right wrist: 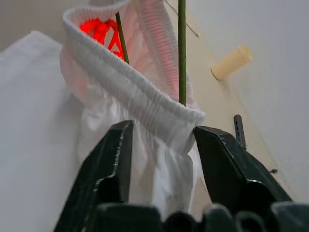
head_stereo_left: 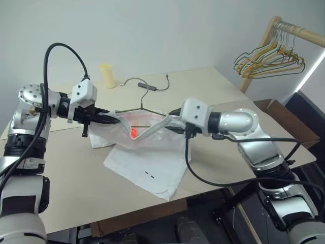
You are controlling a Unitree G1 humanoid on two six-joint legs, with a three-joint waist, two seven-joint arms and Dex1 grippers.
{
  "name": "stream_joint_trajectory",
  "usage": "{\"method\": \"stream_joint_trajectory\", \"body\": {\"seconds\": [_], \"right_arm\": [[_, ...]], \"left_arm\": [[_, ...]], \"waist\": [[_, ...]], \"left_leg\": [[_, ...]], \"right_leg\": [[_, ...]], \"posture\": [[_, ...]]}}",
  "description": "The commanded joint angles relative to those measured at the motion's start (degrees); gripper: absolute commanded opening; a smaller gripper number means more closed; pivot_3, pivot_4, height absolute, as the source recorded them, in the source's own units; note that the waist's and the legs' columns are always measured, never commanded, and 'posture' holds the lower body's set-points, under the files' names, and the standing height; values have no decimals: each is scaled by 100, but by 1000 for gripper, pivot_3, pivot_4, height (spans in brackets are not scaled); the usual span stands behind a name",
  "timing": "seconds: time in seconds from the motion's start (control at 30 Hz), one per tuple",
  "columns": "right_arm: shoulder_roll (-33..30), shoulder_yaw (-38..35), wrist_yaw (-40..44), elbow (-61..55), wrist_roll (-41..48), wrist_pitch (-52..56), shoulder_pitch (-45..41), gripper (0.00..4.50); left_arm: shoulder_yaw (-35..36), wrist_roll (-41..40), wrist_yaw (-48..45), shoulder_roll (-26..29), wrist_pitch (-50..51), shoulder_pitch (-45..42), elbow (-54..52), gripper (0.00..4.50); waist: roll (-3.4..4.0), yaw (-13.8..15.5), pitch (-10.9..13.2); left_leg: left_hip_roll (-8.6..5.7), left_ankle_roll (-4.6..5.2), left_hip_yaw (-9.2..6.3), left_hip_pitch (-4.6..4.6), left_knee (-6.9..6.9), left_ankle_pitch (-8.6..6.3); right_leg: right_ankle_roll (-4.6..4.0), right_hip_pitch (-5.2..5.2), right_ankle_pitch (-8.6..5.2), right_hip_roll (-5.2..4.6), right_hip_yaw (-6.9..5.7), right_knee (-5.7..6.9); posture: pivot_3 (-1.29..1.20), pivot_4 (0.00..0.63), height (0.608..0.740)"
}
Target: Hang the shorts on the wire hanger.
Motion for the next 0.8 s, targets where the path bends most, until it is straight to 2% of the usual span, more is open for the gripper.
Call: {"method": "stream_joint_trajectory", "body": {"seconds": [0.03,0.13,0.27,0.57,0.67,0.8], "right_arm": [[-29,-382,100,248,260,109,-212,2346],[20,-493,86,575,350,201,-299,2346],[-14,-597,476,725,751,235,-332,2346],[-98,-229,1347,846,940,331,-576,2346],[-48,-286,1358,854,1094,790,-669,1800],[-109,-241,1367,827,1040,879,-648,438]], "left_arm": [[138,-376,-75,96,110,-89,-245,0],[74,-451,-75,139,151,-62,-309,0],[58,-509,-75,153,192,-18,-385,0],[-108,-611,-75,115,221,28,-572,0],[-88,-581,-75,76,233,73,-633,0],[-2,-644,-75,22,307,119,-689,0]], "waist": [[0,-3,0],[0,-5,0],[0,-6,0],[0,-4,0],[0,3,0],[0,25,0]], "left_leg": [[0,0,0,-1,0,0],[0,0,0,0,0,0],[0,0,0,-1,0,0],[2,0,0,0,0,0],[2,0,0,-1,-1,0],[1,0,0,-2,0,0]], "right_leg": [[0,0,0,-1,0,-1],[0,0,0,-2,0,0],[-1,-1,0,-2,1,-1],[0,-1,0,-1,1,0],[0,-2,0,-1,0,-1],[0,-2,0,-4,0,0]], "posture": [[-218,0,740],[-216,0,740],[-214,0,740],[-206,0,740],[-203,0,740],[-201,0,740]]}}
